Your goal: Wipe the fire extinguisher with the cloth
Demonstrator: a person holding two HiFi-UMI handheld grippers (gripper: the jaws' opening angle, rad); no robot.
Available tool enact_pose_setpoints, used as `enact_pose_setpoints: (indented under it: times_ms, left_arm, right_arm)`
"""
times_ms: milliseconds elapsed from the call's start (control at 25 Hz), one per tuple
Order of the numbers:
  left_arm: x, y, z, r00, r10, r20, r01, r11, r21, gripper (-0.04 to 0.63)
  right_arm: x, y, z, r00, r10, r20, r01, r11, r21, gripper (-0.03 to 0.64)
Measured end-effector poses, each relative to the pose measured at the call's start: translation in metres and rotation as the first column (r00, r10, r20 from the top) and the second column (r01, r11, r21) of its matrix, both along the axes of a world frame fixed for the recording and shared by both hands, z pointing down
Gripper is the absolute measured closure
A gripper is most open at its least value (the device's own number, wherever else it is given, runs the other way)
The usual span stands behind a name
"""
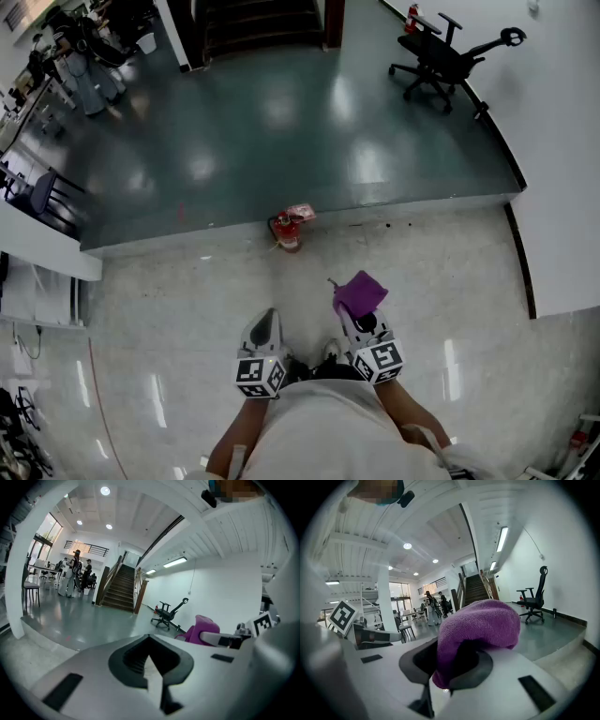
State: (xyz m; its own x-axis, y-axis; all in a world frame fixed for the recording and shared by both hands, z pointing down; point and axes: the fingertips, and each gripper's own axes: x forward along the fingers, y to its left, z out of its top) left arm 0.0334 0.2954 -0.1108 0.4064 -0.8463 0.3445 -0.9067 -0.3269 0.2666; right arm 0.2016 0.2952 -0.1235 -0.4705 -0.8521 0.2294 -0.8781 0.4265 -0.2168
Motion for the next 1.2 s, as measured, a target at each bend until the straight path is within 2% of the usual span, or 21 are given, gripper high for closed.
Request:
enact_pose_setpoints:
  times_ms: [720,960,1200]
  left_arm:
    - [0.012,0.000,0.005,1.000,0.011,0.008,-0.011,1.000,0.000,0.591]
    - [0.017,-0.007,0.024,1.000,-0.009,0.024,0.010,1.000,-0.018,0.591]
    - [0.028,-0.027,0.030,0.999,-0.017,0.045,0.017,1.000,0.006,0.591]
  right_arm:
    - [0.005,0.000,0.002,1.000,-0.022,0.002,0.022,1.000,0.015,0.555]
    - [0.021,-0.016,0.026,0.999,-0.035,-0.008,0.035,0.999,-0.020,0.555]
    - [0.032,-0.039,0.051,0.995,-0.079,-0.058,0.077,0.996,-0.041,0.555]
